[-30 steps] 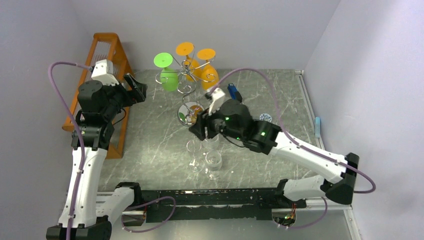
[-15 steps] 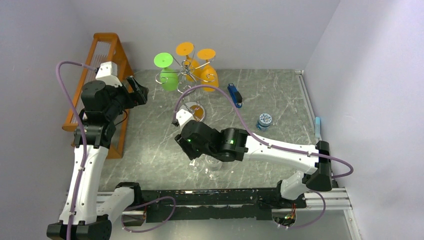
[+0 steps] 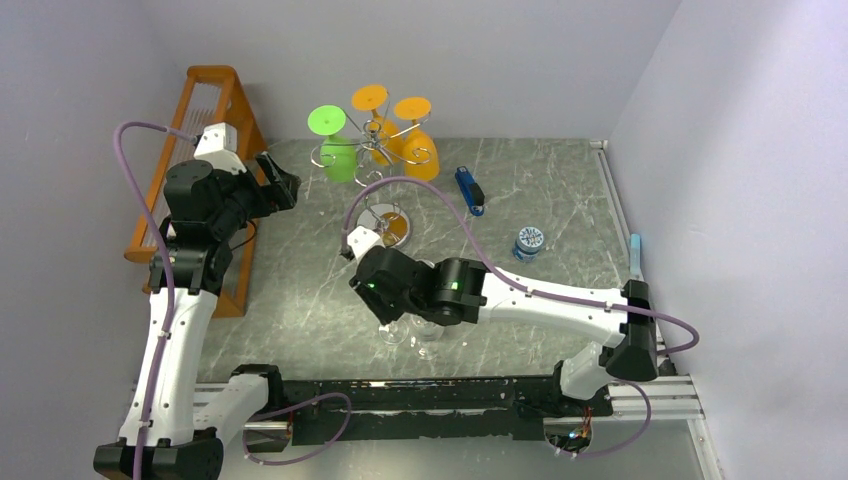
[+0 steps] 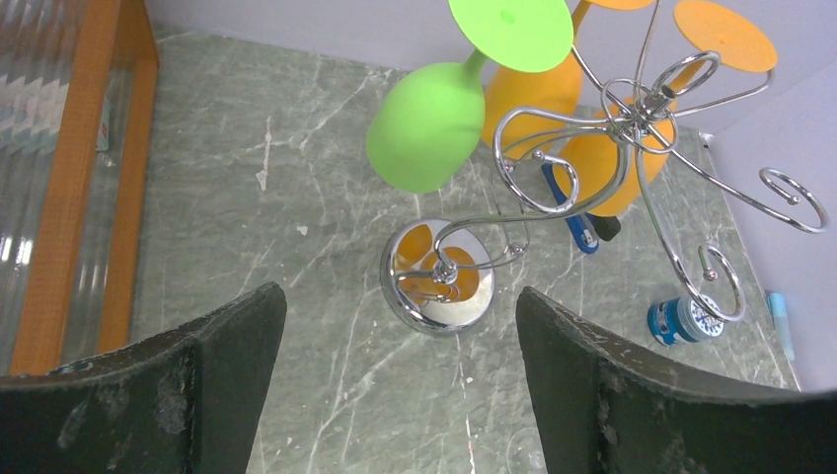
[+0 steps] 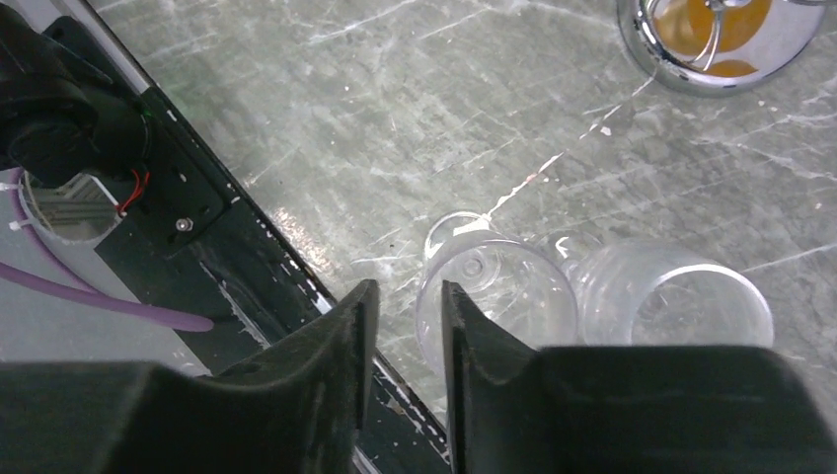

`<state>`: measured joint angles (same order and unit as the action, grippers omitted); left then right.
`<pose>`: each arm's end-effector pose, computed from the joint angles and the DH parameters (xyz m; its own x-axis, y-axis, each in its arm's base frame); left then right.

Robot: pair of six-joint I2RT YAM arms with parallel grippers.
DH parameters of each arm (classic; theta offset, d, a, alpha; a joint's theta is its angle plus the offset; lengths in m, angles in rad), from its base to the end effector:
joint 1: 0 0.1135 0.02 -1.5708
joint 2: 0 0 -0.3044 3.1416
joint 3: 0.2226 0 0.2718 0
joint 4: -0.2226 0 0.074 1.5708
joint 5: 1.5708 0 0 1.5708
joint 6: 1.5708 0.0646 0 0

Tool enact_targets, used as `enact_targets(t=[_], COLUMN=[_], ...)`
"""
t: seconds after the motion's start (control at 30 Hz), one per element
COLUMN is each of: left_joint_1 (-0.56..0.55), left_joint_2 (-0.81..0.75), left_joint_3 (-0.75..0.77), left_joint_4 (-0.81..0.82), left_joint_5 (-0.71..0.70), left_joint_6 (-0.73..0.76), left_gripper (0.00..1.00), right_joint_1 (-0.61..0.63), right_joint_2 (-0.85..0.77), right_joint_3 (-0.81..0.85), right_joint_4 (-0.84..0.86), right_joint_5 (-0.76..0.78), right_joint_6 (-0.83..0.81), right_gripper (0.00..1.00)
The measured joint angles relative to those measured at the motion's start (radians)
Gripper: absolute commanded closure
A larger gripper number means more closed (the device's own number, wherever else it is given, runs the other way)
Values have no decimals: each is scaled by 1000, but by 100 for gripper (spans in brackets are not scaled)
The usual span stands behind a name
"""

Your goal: Place the wine glass upside down on the wine glass rack

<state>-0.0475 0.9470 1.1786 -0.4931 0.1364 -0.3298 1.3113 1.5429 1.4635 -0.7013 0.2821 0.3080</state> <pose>0.2191 -0.0192 0.4441 -0.3020 -0.3068 -0.9026 0.0850 0.9343 -0.3461 0.1142 0.3599 0.3608 -0.4381 -0.5155 -0.7364 -0.7815 0.6232 0.0287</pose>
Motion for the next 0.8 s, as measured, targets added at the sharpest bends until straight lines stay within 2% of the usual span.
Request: enact_targets(t=[0.13, 0.17, 0.5, 0.67, 0.8], left_joint_1=[0, 0, 0, 0, 0], left_joint_2=[-1, -2, -80, -146, -213], left_joint_3=[0, -1, -85, -137, -192], left_joint_4=[-1, -1, -27, -59, -60], left_joint_5=[6, 6, 34, 55, 80], left_joint_6=[-3, -8, -222, -369, -469], left_gripper=[10, 10, 11, 10, 7], right_joint_1=[0, 0, 28, 34, 34], right_joint_2=[25, 31, 26, -84, -211], right_joint_3=[0, 0, -4, -140, -335], right_joint_4=[8, 15, 130, 373, 666], right_joint_5=[-8, -8, 11, 54, 91], right_joint_6=[-15, -19, -101, -158, -224], right_gripper=[97, 100, 100, 100, 100])
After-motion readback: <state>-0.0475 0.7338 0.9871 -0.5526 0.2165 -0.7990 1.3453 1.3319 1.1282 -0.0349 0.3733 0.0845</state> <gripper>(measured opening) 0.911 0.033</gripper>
